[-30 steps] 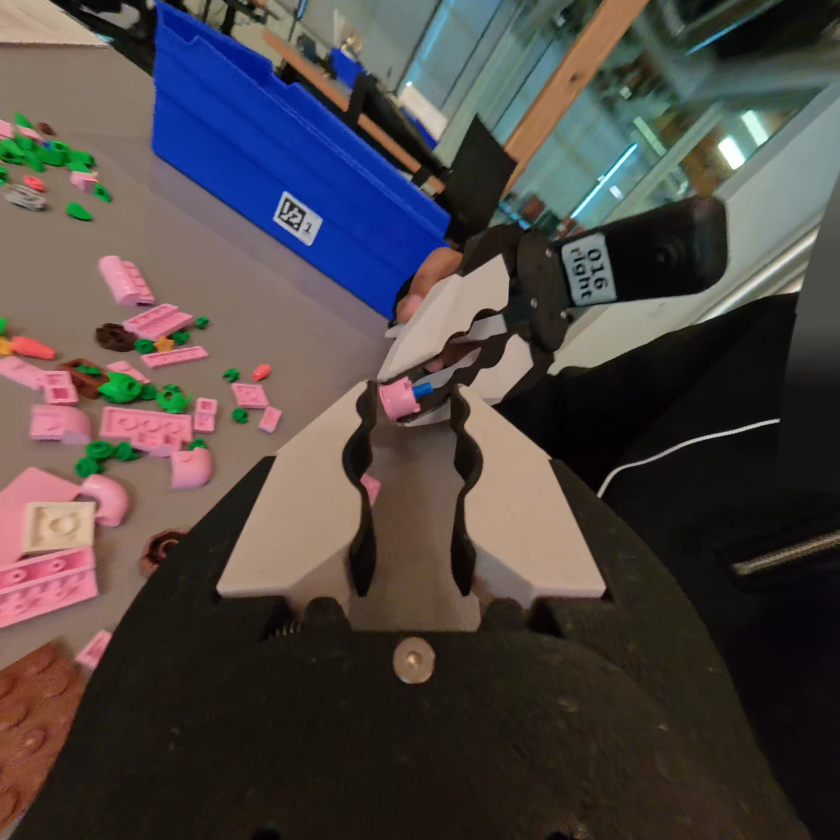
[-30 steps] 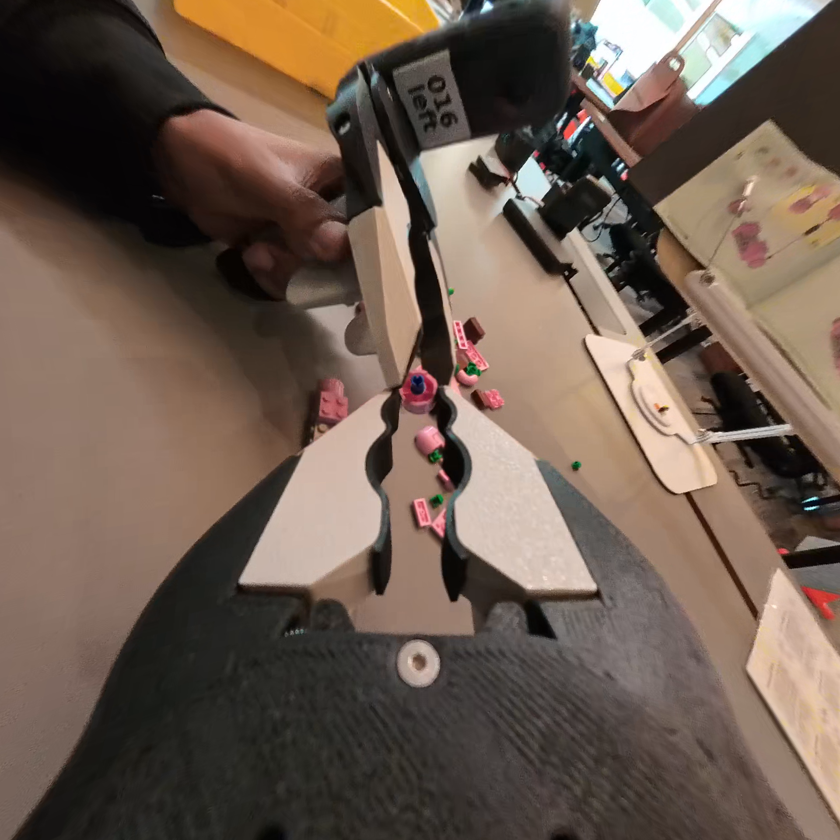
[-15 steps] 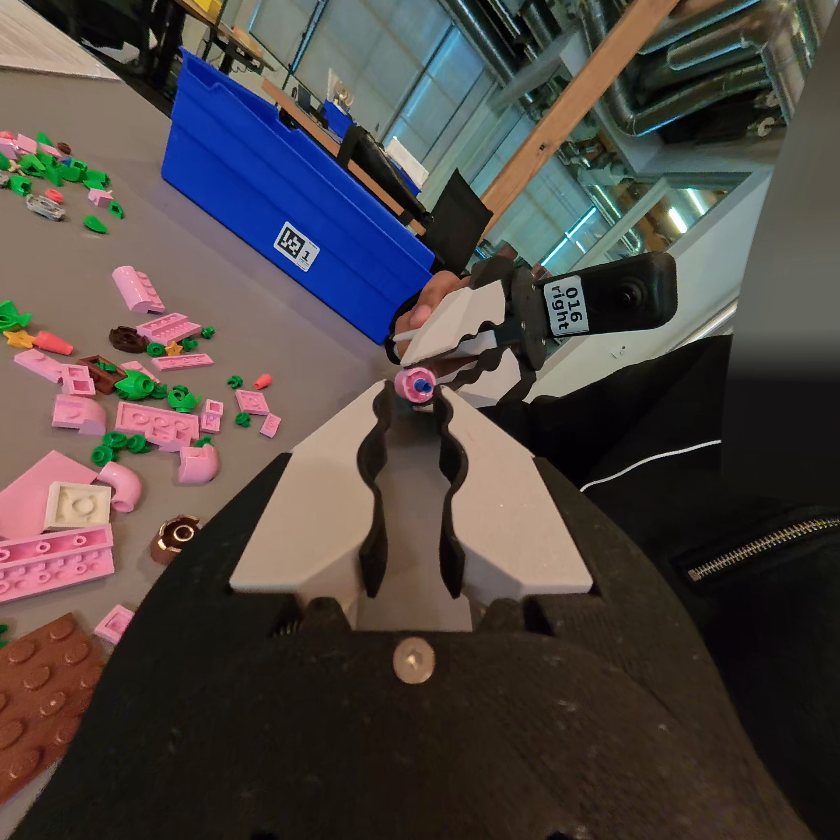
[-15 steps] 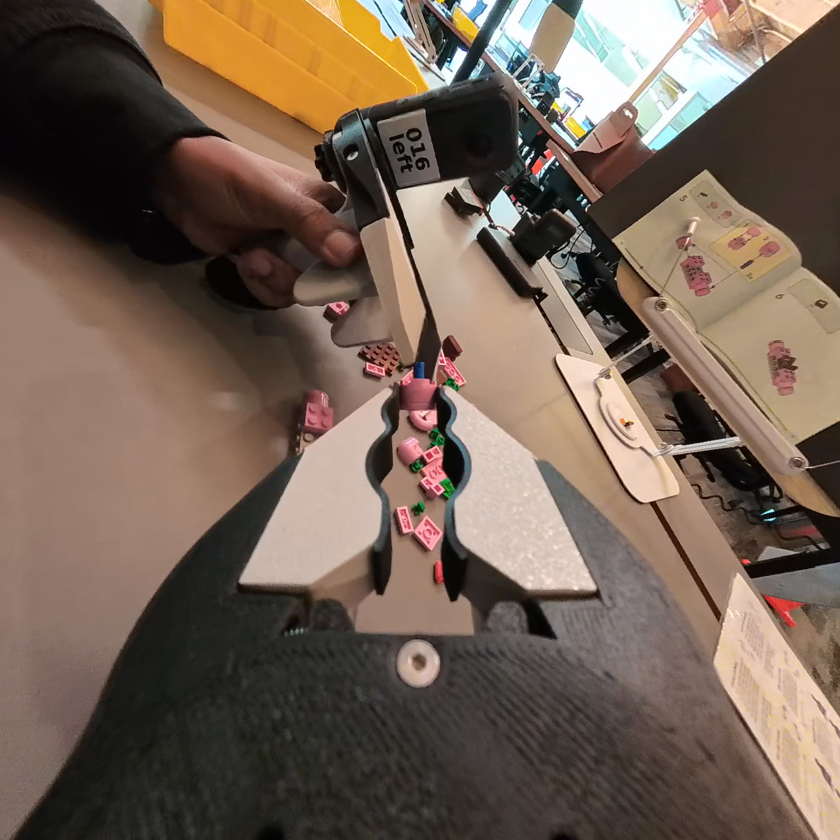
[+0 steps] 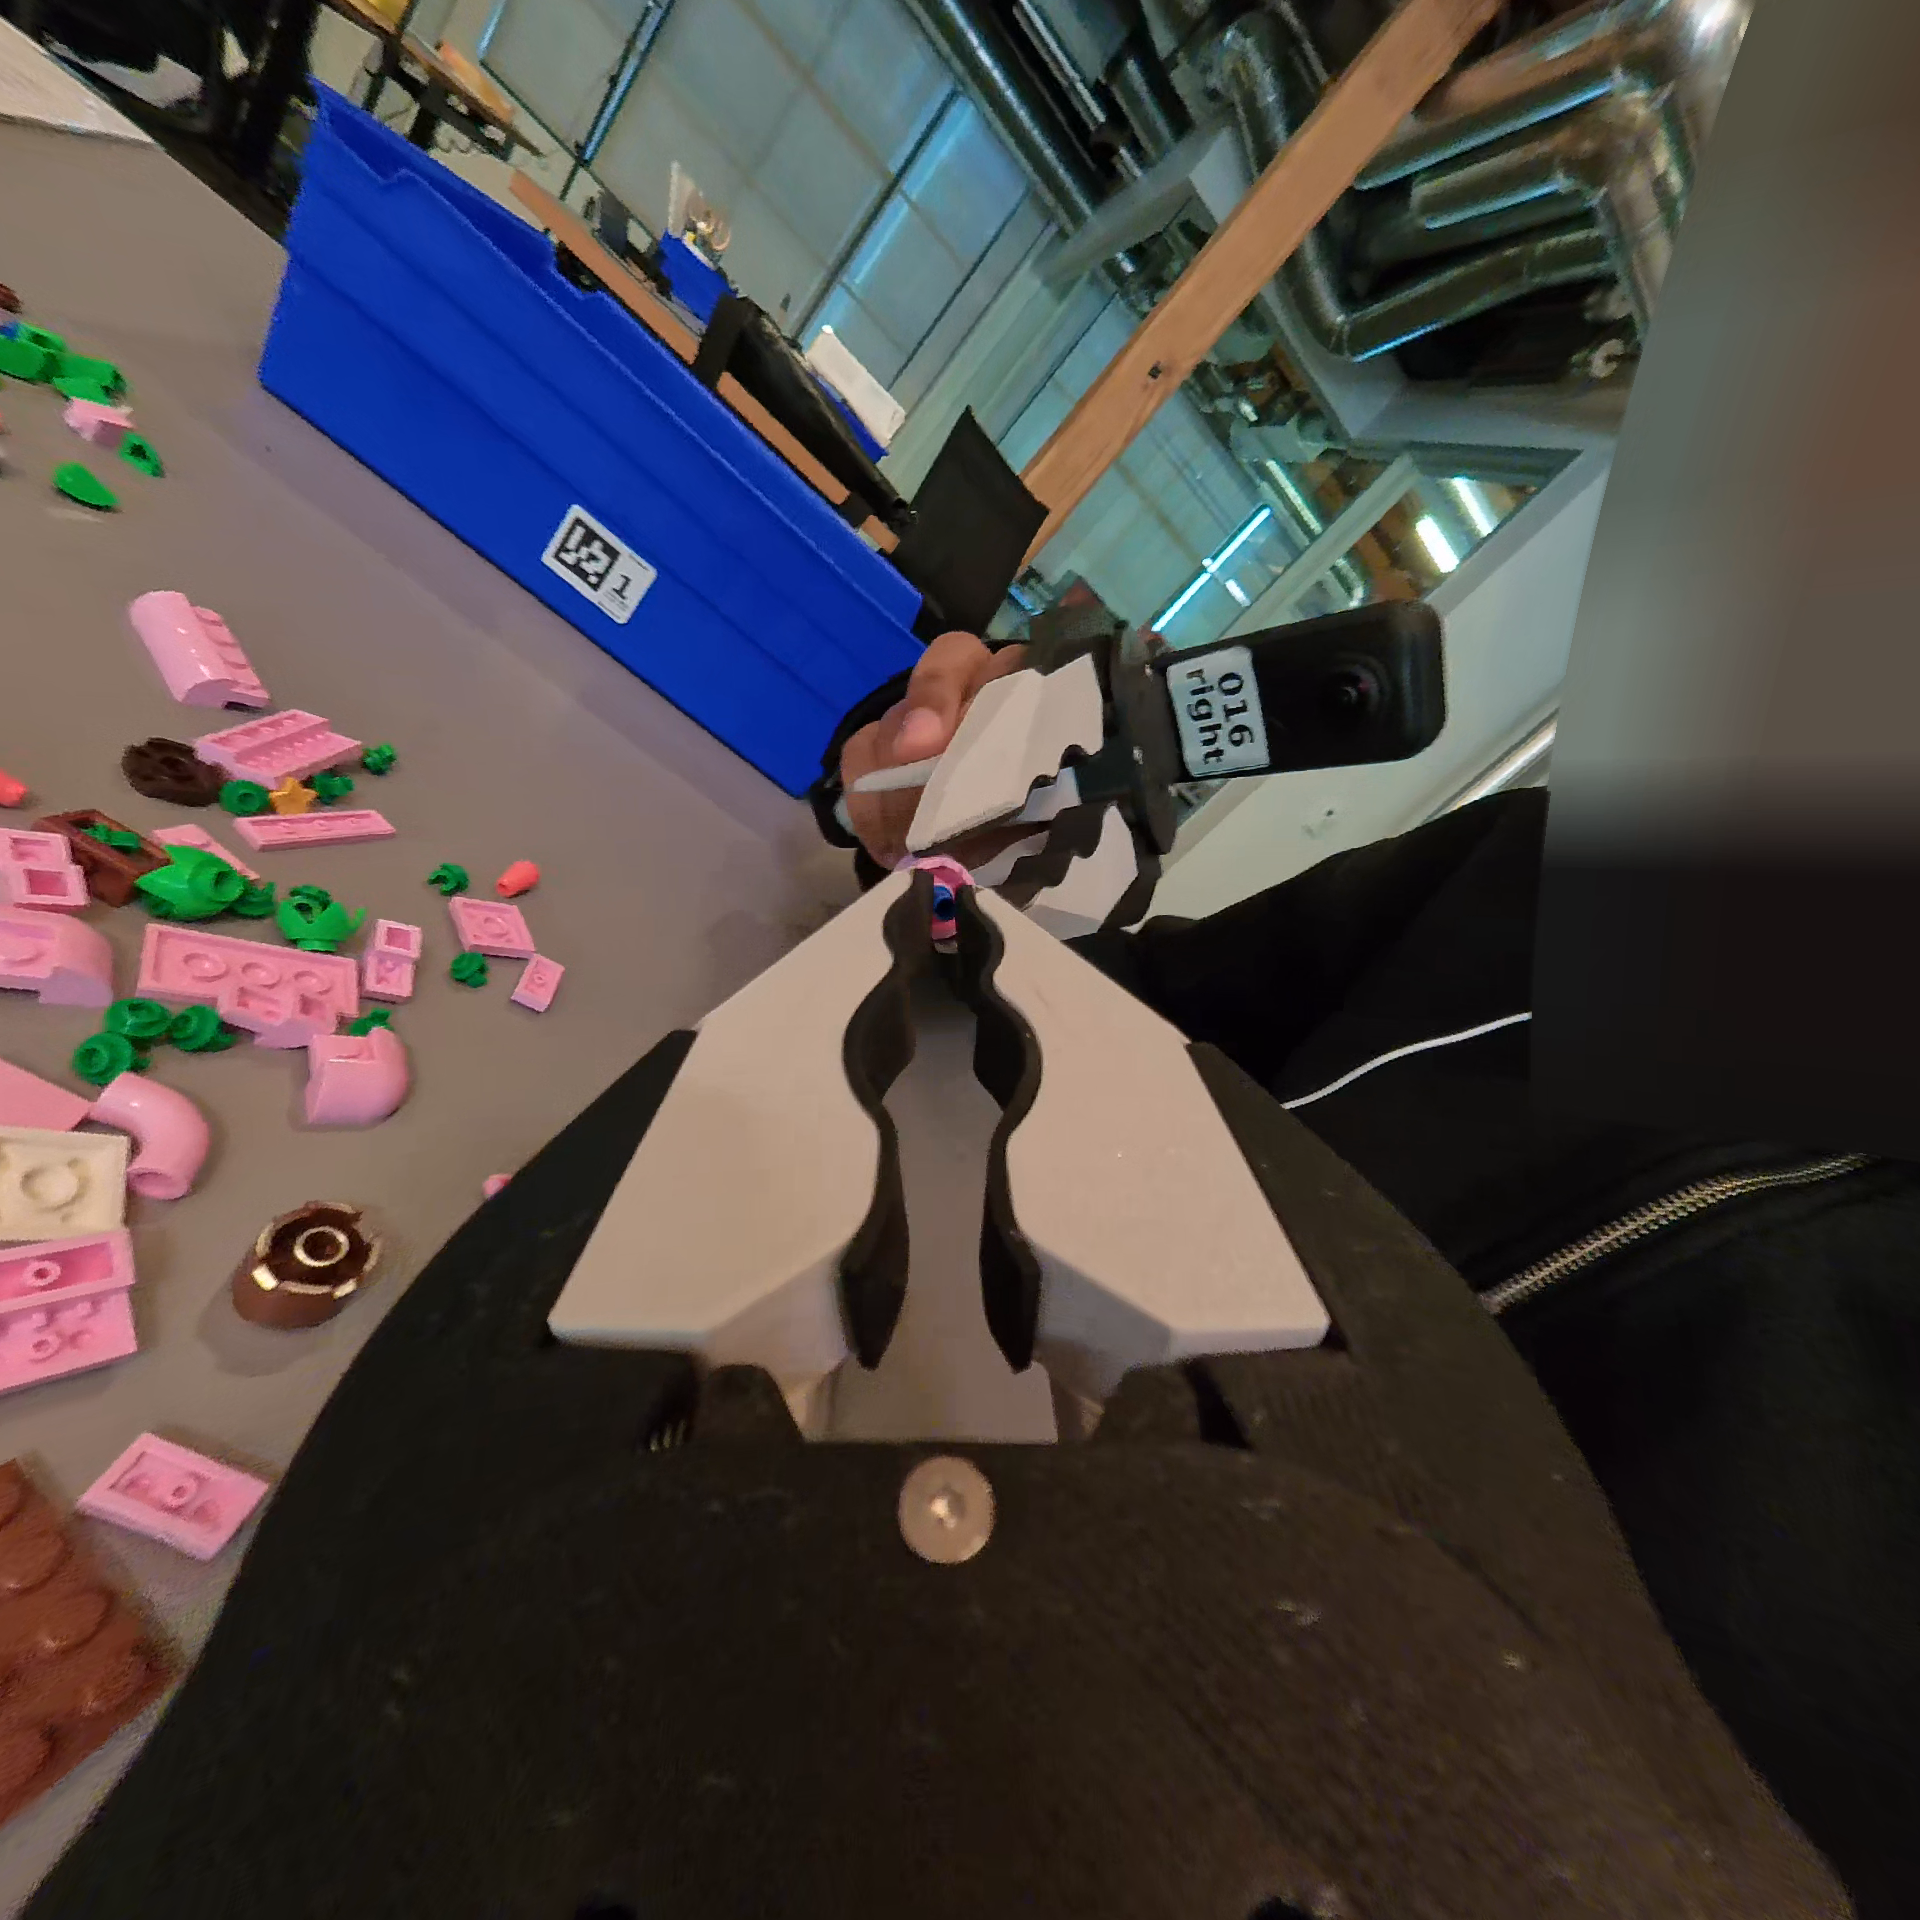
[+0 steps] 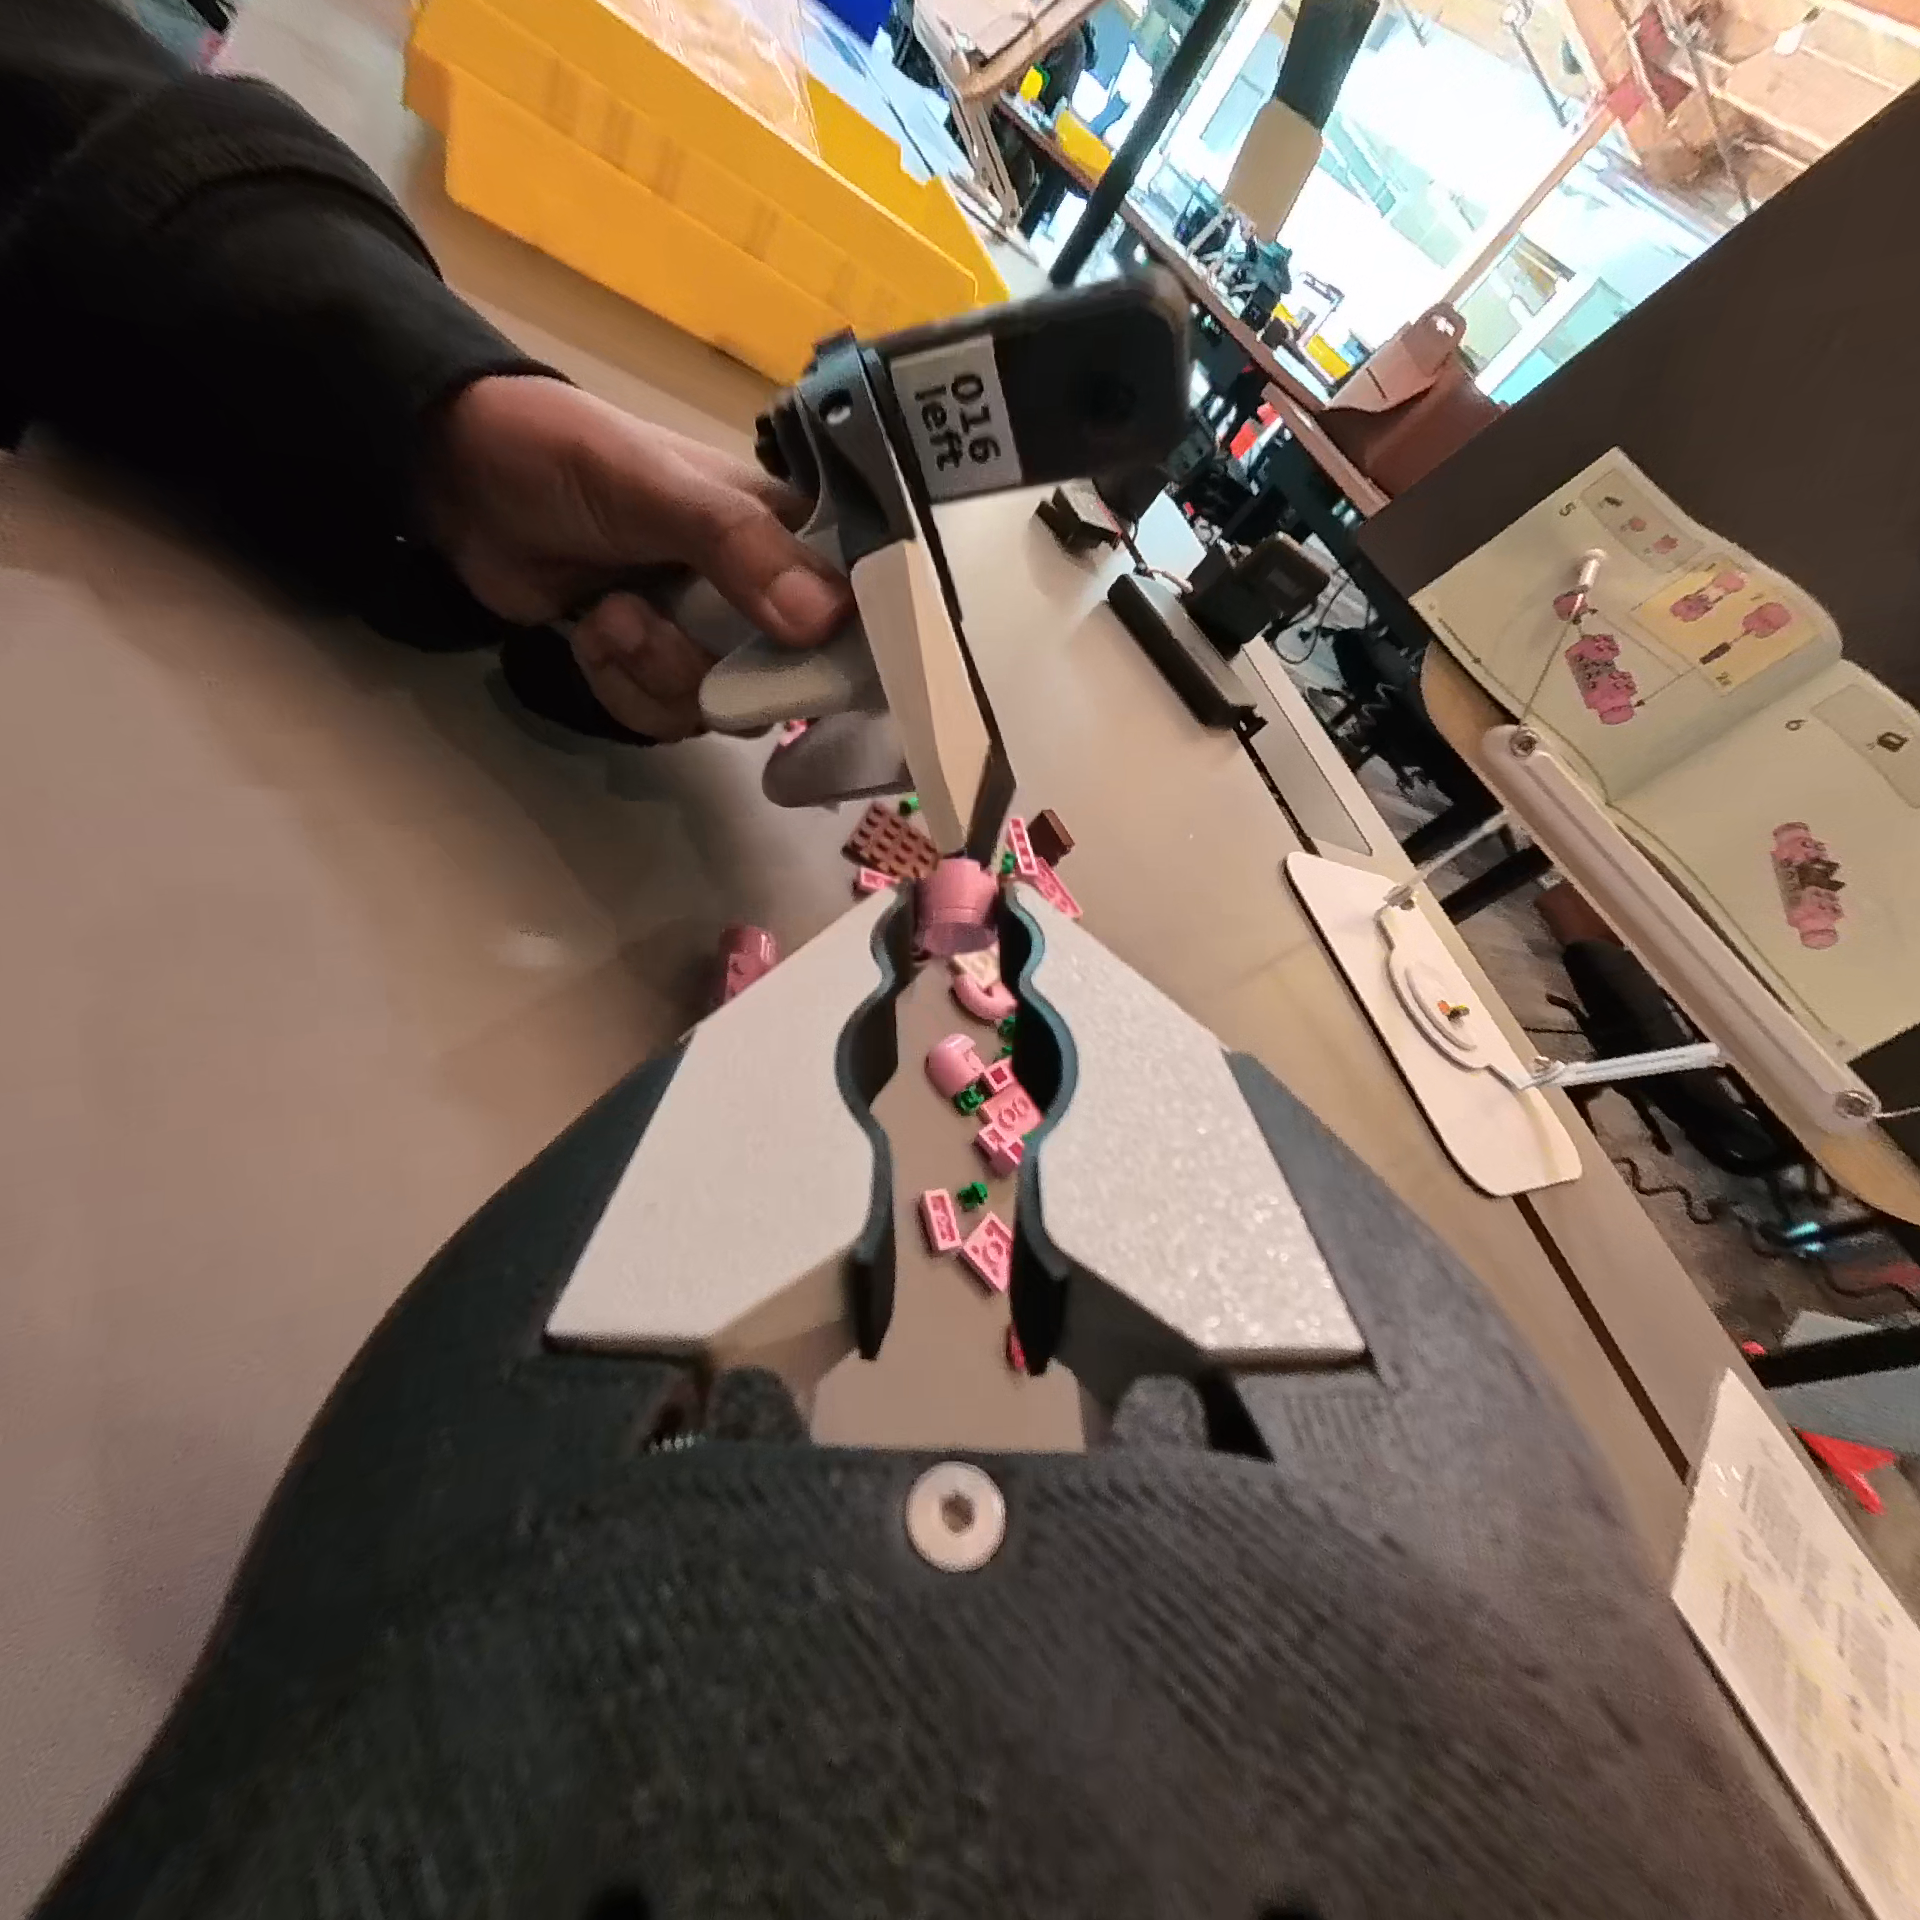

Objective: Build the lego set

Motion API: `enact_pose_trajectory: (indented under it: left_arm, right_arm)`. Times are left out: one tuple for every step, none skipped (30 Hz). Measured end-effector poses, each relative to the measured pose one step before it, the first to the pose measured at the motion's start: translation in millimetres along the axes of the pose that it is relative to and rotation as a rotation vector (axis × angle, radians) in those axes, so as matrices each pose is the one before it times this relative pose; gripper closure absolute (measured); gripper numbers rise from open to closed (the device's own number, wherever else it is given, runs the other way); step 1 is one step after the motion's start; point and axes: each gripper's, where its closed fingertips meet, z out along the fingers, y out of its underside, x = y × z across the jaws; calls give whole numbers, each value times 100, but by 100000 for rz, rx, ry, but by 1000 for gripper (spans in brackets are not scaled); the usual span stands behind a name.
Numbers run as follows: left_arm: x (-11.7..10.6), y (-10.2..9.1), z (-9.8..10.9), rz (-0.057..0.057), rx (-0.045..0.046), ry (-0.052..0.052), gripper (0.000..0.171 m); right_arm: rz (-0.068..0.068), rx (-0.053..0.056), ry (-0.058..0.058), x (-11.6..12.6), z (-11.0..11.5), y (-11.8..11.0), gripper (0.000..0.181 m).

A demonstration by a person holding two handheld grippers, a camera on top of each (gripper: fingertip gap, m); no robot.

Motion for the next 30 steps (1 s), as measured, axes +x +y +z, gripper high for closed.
enact_pose_trajectory:
  left_arm:
    - [208,-60,-19,-1917,747,2432,171]
    - [220,-74,-33,-2114,856,2752,171]
    - [234,-80,-30,-2257,936,2890,171]
    - [203,-65,-35,-2343,843,2860,171]
    - [222,-50,-6,-2329,695,2859,171]
    - [203,-8,15,-2235,421,2702,171]
    - [129,78,55,-2125,-130,2127,171]
    - [122,170,102,-2110,-689,2102,171]
    - [61,194,127,-1923,-978,1678,171]
    - [-23,78,61,-1013,-146,584,171]
    - [-10,-11,-9,-254,256,253,171]
    - [13,-2,-23,136,-171,89,171]
    - [-24,16,-26,550,-314,-410,171]
    - [-44,53,-7,732,-634,-596,171]
    - [21,73,51,805,-734,-349,171]
    - [40,10,48,1033,-374,-389,171]
    - [-76,-31,35,1670,-350,-1492,170]
    - [-456,103,33,2266,-1587,-4568,160]
    - [-618,280,32,4111,-3102,-6360,143]
    - [-700,533,48,6171,-4980,-7641,130]
    - [-771,816,104,8669,-6953,-8913,122]
    - [-922,981,171,10328,-8034,-10502,113]
    - [-951,1071,274,11187,-8379,-10926,106]
    - [-721,1093,351,10522,-8301,-9427,104]
    - [-190,854,419,7674,-6984,-5655,106]
    - [181,587,478,4897,-4936,-2440,108]
    - [223,518,454,2623,-4362,-1183,111]
    - [112,494,373,1542,-3994,-1054,116]
    - [-29,401,290,997,-3257,-1388,124]
    - [-91,306,219,621,-2473,-1348,131]
  right_arm:
    - [657,1589,-665,-44,-79,-189,167]
    - [995,1512,-842,-41,-70,-178,164]
    - [1253,1295,-688,-5,-74,-158,161]
    - [1267,1176,-830,-20,-78,-143,159]
    - [1168,1267,-793,-15,-95,-170,158]
    - [988,1222,-526,-3,-97,-177,158]
    - [666,1222,-513,-24,-100,-192,160]
    - [490,1047,-622,-50,-68,-157,162]
    - [386,318,-692,-83,-21,-48,162]
    - [77,-238,-731,-123,16,18,165]
    - [-510,-69,-320,-120,-10,-47,167]
    - [-712,50,466,4,-2,-65,167]
    - [-59,-335,-11,-25,44,40,167]
    - [424,-196,-428,-37,14,37,167]
    - [436,12,-617,-51,-37,-16,167]
    - [620,350,-448,-13,-75,-69,167]
    - [1215,401,239,154,-108,-57,167]
    - [1368,661,1850,503,-252,-59,167]
    - [1748,1346,2350,731,-405,-88,167]
    - [3365,1591,2066,843,-492,-34,167]
    - [4940,1358,965,812,-477,68,167]
    - [5638,920,-171,687,-427,133,167]
    - [5392,451,-665,544,-337,157,167]
    - [4214,-83,-298,441,-189,190,167]
    - [2603,-505,131,299,-46,206,167]
    - [1525,-718,-199,65,89,179,167]
    - [1137,-1174,-1060,-162,214,246,167]
    - [1159,-2252,-1582,-273,312,440,167]
    - [832,-3280,-2264,-373,377,603,167]
    - [389,-3867,-2734,-439,380,711,167]
